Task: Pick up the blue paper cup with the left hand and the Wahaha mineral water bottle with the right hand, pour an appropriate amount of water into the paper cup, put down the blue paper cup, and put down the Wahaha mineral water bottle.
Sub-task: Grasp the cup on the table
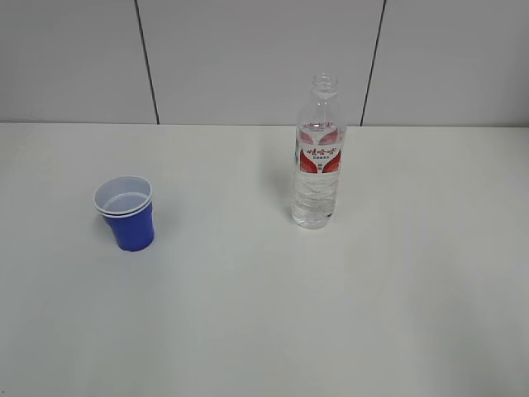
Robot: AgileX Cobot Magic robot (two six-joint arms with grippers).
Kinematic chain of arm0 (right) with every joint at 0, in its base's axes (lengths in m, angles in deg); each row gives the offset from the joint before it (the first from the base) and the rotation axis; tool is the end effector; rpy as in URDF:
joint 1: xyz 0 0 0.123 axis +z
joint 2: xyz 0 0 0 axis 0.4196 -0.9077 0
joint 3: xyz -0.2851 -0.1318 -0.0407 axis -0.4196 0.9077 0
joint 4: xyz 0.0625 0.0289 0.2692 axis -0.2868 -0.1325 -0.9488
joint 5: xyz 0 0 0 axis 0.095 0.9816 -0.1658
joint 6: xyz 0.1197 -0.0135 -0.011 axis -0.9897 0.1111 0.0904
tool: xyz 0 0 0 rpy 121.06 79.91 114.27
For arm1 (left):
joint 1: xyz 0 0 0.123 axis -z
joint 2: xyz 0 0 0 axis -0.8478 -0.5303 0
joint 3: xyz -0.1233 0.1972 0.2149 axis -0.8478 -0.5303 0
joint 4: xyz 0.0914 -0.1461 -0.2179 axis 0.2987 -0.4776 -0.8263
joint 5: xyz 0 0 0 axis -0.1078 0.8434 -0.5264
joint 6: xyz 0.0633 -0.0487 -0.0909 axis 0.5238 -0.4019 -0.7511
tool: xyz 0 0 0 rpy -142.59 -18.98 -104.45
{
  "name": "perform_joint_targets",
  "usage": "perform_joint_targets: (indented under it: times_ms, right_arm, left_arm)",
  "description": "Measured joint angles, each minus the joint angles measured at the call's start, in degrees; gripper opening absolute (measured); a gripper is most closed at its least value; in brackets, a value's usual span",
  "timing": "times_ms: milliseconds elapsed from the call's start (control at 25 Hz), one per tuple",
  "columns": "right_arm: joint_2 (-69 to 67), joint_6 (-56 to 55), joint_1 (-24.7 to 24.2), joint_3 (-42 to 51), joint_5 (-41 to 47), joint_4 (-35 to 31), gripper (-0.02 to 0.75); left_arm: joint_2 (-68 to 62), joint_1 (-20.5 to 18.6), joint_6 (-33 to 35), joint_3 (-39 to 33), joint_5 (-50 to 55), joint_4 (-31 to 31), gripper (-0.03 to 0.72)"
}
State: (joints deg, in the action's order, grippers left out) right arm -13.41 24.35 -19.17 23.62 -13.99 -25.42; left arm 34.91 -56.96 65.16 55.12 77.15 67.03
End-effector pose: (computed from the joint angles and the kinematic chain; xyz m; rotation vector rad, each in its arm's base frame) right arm 0.0067 -0.0114 0.2681 -0.2041 2.0979 -0.1364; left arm 0.0103 -0.0042 0.2808 -0.0057 2.0687 -0.0714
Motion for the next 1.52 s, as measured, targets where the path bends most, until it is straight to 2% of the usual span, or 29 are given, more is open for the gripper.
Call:
perform_joint_targets:
  times_ms: [280,560,840,1040,1280,1520]
  right_arm:
    - [0.0,0.0,0.0,0.0,0.0,0.0,0.586]
    - [0.0,0.0,0.0,0.0,0.0,0.0,0.586]
    - [0.0,0.0,0.0,0.0,0.0,0.0,0.586]
    - [0.0,0.0,0.0,0.0,0.0,0.0,0.585]
    - [0.0,0.0,0.0,0.0,0.0,0.0,0.586]
    - [0.0,0.0,0.0,0.0,0.0,0.0,0.586]
  left_arm:
    - [-3.8,0.0,0.0,3.2,-7.2,-1.8,0.514]
    - [-12.2,0.0,4.8,3.2,-20.6,-5.9,0.562]
    - [-25.2,0.4,6.9,2.4,-34.8,-8.4,0.571]
    - [-34.7,2.8,7.0,-2.8,-48.1,-8.7,0.572]
    - [-44.4,8.6,7.0,-10.1,-62.2,-9.0,0.571]
    - [-59.5,12.7,7.0,-10.8,-73.9,-9.0,0.571]
